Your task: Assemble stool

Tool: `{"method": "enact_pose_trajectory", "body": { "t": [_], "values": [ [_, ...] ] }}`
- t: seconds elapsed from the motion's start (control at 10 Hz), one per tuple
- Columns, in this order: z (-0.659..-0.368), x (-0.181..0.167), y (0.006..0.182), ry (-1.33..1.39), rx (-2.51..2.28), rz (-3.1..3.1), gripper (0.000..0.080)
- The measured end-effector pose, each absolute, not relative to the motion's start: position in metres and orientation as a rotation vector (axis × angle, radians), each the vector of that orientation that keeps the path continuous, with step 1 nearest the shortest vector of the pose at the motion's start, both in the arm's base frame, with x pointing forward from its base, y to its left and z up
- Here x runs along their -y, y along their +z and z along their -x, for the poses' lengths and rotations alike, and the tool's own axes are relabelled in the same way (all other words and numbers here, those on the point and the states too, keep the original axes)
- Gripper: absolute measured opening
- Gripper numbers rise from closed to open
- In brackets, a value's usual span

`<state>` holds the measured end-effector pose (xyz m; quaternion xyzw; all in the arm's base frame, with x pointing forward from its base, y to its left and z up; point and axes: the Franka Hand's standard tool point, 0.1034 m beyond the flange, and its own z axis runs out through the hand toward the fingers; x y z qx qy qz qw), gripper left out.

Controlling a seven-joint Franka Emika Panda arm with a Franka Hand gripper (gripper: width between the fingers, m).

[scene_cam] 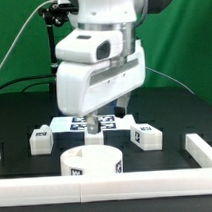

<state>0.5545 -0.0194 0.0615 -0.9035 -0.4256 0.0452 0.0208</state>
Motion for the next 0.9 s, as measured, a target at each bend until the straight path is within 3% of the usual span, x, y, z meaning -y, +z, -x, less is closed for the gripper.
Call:
{"method": "enact_pose_trajectory", "body": {
  "t": [0.6,0.9],
  "values": [
    [-0.552,0.029,0.029,0.136,1.304,2.812,0.0649],
    [-0.552,0.029,0.025,0.128,1.305,2.815,0.0620]
  ]
}}
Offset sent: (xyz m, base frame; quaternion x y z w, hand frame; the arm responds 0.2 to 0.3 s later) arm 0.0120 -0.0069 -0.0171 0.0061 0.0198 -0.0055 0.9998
